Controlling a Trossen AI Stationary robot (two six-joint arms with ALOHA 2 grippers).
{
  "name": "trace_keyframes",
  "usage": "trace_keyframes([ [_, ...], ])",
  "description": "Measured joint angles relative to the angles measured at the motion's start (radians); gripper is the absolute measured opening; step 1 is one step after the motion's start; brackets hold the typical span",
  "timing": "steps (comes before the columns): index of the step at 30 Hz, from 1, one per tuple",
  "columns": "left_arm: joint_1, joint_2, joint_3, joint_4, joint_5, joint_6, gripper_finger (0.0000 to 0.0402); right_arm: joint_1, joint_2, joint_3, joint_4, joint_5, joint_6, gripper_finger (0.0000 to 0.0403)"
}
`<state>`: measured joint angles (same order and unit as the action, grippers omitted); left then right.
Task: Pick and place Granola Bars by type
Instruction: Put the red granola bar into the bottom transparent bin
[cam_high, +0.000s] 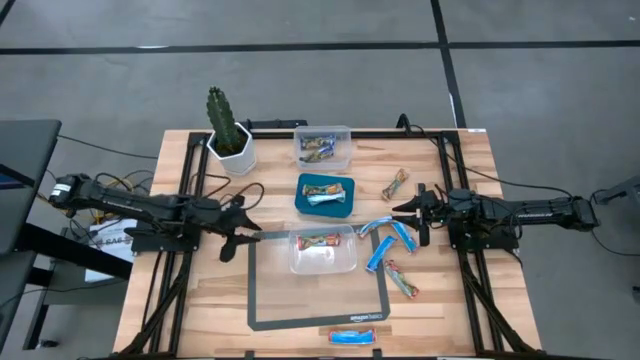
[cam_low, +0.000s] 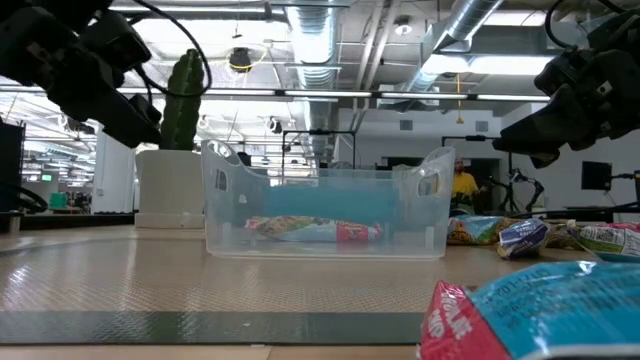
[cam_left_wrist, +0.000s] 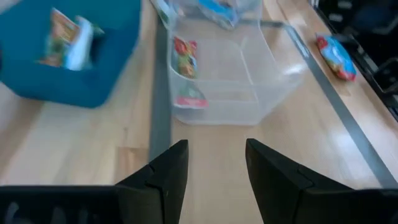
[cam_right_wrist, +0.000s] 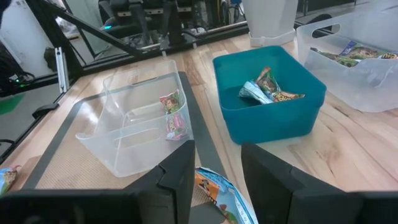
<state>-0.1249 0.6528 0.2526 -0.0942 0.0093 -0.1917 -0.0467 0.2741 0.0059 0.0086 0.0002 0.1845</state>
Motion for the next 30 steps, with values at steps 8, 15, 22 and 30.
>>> trace_keyframes([
  [8,0.0,-0.161,-0.084,0.095,-0.049,0.032,0.0153,0.0,0.0,0.0,0.0,0.0,0.0,0.0124],
  [15,0.0,-0.227,-0.131,0.203,-0.05,0.101,0.0153,0.0,0.0,0.0,0.0,0.0,0.0,0.0124],
  [22,0.0,-0.299,-0.186,0.299,-0.051,0.138,0.0153,0.0,0.0,0.0,0.0,0.0,0.0,0.0124],
  [30,0.0,-0.397,-0.189,0.248,-0.051,0.162,0.0153,0.0,0.0,0.0,0.0,0.0,0.0,0.0124],
])
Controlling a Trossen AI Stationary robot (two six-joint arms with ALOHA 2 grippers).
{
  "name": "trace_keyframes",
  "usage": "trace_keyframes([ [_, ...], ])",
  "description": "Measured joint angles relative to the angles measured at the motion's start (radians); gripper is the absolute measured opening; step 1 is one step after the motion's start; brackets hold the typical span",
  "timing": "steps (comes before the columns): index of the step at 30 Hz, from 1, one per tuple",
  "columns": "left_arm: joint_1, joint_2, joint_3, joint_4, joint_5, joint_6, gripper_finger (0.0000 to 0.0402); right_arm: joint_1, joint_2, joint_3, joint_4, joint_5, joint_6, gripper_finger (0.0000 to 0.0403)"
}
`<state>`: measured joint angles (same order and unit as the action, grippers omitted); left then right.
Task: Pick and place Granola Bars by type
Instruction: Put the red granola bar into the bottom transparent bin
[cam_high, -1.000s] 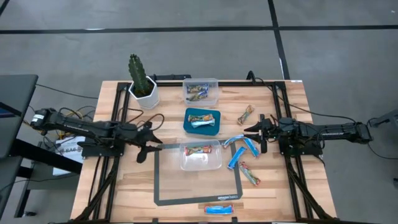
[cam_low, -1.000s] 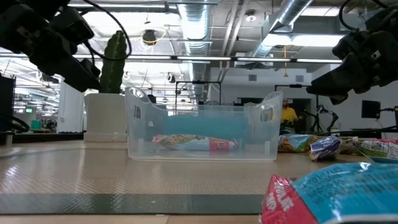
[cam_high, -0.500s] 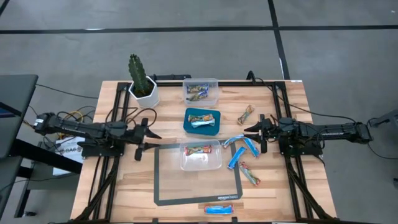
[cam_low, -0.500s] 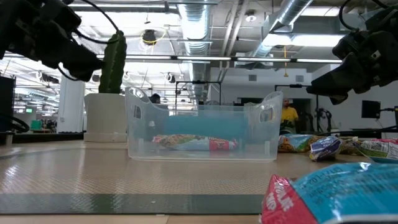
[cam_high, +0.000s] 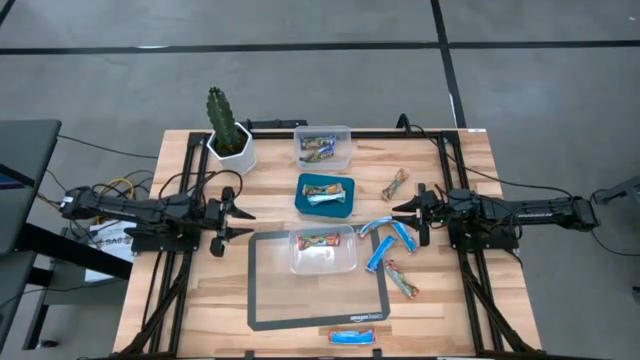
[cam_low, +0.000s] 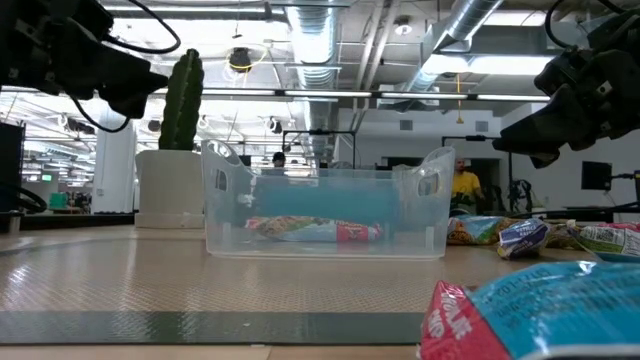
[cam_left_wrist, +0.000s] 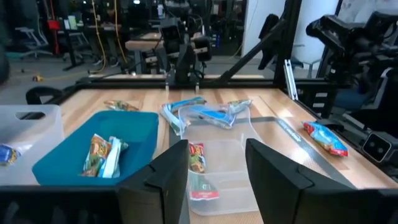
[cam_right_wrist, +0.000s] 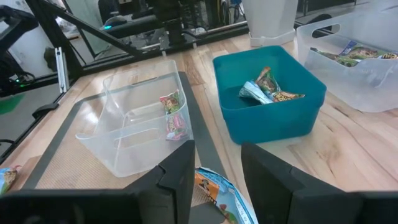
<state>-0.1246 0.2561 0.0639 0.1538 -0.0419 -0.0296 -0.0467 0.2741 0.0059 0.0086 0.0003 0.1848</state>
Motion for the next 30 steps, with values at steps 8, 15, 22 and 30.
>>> trace_keyframes([
  [8,0.028,-0.12,0.0,-0.116,-0.048,0.001,0.0153,0.0,0.0,0.0,0.0,0.0,0.0,0.0124],
  [15,0.044,-0.218,-0.053,-0.095,-0.077,0.009,0.0153,0.0,0.0,0.0,0.0,0.0,0.0,0.0124],
  [22,0.044,-0.239,-0.053,-0.1,-0.087,0.048,0.0153,0.0,0.0,0.0,0.0,0.0,0.0,0.0124],
  [30,0.044,-0.217,-0.053,-0.104,-0.075,0.087,0.0153,0.0,0.0,0.0,0.0,0.0,0.0,0.0124],
])
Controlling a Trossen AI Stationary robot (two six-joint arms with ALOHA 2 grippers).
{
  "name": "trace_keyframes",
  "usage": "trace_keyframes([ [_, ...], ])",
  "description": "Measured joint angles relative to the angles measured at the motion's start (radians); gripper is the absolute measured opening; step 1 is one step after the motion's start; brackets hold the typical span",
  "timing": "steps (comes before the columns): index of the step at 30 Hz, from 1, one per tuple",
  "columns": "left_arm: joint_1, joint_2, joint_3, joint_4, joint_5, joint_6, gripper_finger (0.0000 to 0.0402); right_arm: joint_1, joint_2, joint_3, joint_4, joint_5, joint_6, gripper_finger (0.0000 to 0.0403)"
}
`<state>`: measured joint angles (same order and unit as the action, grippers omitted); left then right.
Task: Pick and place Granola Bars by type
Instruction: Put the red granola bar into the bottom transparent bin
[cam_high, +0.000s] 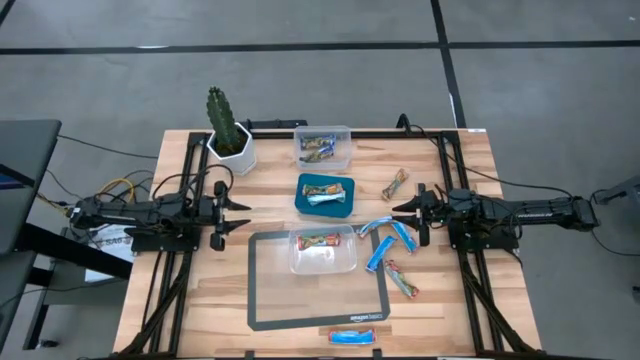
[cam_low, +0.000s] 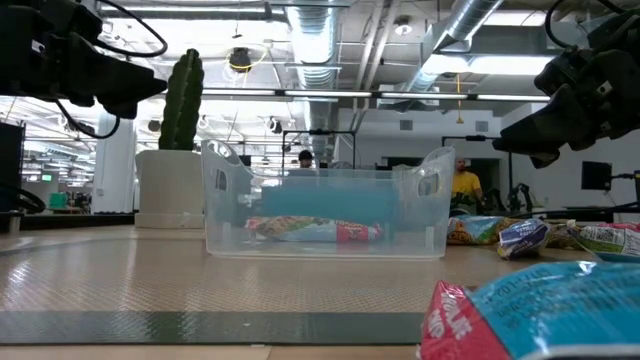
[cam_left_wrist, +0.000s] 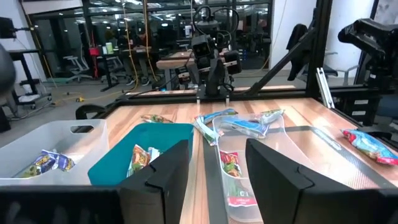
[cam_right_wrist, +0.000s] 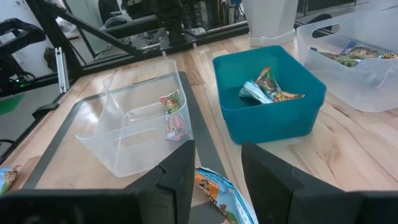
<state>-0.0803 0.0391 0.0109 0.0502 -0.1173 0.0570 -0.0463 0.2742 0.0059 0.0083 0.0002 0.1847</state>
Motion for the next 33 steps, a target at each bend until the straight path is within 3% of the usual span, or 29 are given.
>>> trace_keyframes([
  [33,0.0,0.0,-0.002,-0.002,0.001,-0.011,0.0153,0.0,0.0,0.0,0.006,0.0,0.041,0.0124],
])
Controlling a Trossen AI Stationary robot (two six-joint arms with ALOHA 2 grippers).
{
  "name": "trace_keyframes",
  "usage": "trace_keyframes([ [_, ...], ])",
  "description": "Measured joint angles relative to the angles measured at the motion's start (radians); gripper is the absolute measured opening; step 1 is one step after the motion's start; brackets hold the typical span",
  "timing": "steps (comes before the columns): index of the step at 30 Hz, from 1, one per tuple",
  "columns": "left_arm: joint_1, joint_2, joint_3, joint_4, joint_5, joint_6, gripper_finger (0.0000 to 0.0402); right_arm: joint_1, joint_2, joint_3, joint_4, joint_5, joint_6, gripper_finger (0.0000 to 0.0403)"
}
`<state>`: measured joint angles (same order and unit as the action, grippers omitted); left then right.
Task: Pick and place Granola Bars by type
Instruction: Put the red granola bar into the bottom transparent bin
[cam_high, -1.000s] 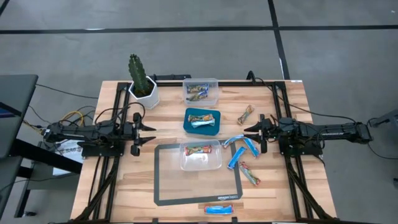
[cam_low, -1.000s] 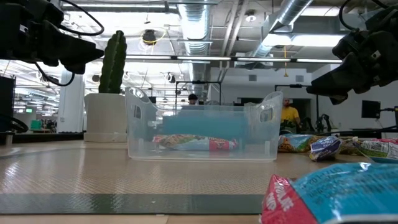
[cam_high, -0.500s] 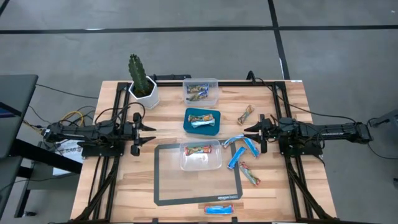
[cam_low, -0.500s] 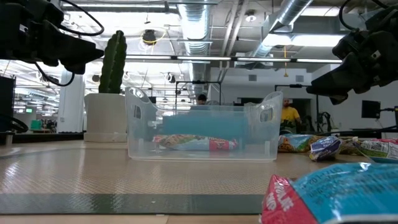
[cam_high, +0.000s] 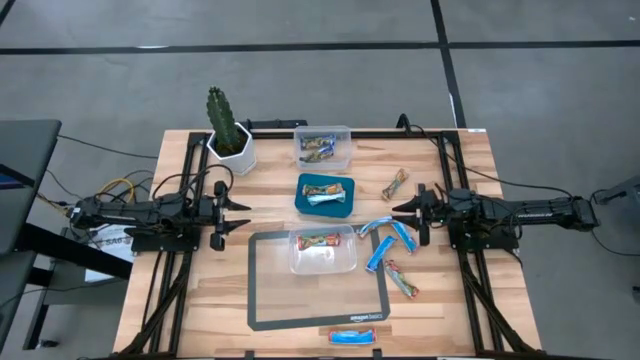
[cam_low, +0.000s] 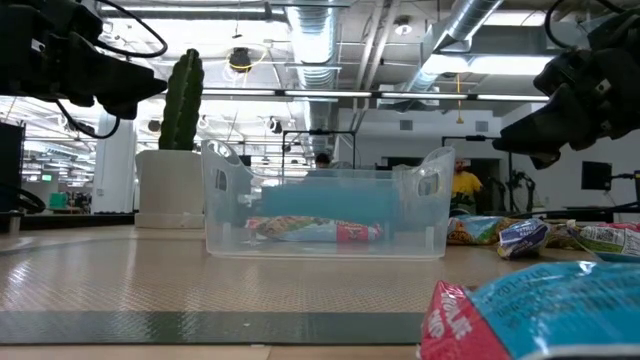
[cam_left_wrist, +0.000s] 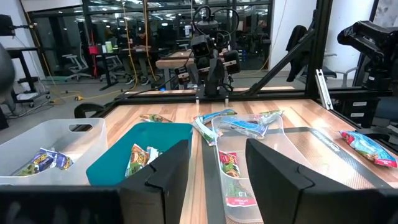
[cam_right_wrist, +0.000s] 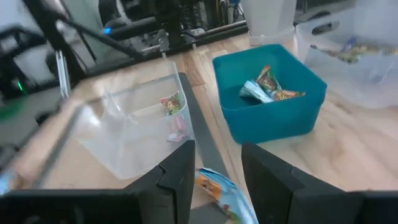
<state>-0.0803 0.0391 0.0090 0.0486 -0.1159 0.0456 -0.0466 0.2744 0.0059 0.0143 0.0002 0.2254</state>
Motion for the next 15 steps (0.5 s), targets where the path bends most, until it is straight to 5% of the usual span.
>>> trace_keyframes([
  [10,0.0,0.0,0.0,0.0,0.0,0.0,0.0153,0.002,-0.001,0.006,0.087,0.001,0.315,0.0124],
  [15,0.0,0.0,0.0,0.0,0.0,0.0,0.0153,0.057,0.067,0.142,-0.116,0.011,0.379,0.0124],
])
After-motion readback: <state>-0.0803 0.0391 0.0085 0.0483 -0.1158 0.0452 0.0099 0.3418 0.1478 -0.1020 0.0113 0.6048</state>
